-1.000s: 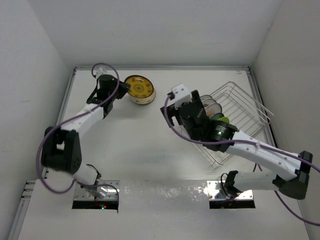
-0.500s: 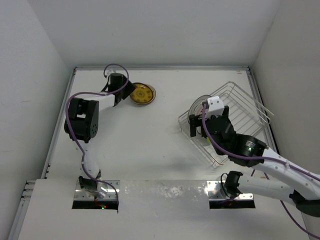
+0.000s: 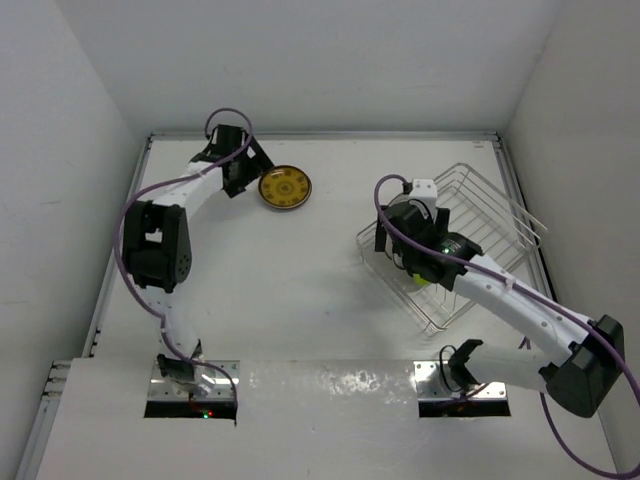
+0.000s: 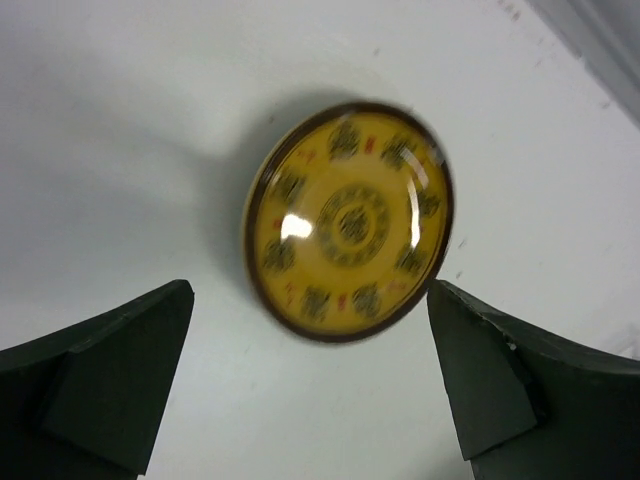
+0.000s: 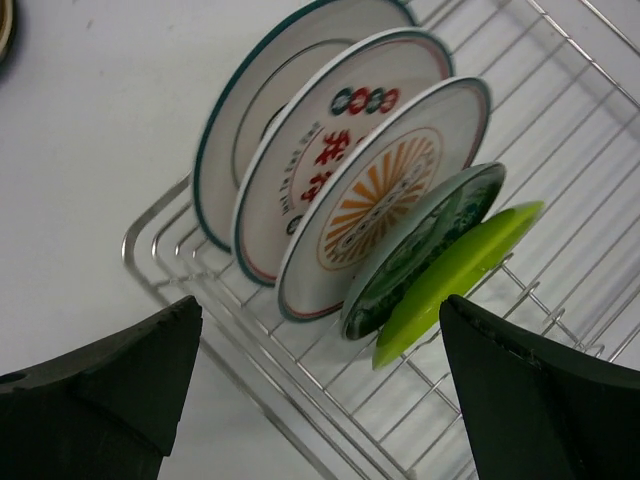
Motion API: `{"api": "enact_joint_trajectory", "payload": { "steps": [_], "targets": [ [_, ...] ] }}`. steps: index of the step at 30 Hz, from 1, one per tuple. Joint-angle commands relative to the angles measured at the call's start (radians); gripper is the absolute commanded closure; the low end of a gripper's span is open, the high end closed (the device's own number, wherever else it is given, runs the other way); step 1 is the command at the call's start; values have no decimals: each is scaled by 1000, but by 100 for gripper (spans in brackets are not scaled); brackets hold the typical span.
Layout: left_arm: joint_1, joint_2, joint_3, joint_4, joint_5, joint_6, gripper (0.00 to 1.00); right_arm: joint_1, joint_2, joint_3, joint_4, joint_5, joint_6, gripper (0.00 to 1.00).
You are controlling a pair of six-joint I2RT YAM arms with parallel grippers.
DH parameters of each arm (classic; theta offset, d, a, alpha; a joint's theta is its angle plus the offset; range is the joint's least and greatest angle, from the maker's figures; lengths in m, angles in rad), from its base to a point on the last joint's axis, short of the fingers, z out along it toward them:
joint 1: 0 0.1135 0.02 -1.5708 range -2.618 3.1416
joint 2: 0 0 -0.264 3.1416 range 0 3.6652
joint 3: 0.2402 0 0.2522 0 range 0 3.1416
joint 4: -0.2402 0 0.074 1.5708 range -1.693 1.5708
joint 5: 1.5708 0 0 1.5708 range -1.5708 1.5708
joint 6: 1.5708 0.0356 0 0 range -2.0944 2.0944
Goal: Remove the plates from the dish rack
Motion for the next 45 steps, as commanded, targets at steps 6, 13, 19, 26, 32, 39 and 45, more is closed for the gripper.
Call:
{"api": "enact_joint_trajectory", "payload": {
  "steps": [6,13,19,26,32,39,45],
  "targets": [
    [-116,-496,-305,-117,4,198,0,-161,-6,50,-49,179,359,10],
    [-219,-722,-383,-248,-66,292,0,-238,-30,-59,57,209,456,38],
    [-220,-836,-489,-235,34,381,0,-258,-42,-114,54,242,523,50],
    [-220,-820,-604,-208,14,405,0,-259,-36,-171,100,206,545,55],
    [-220,-832,-611,-206,2,414,0,-259,0,-177,108,199,583,63],
    [-220,-836,-617,-208,0,419,0,-259,5,-195,91,211,652,73],
    [-220,-841,-618,-208,-1,421,0,-258,2,-212,97,199,685,78]
  ]
}}
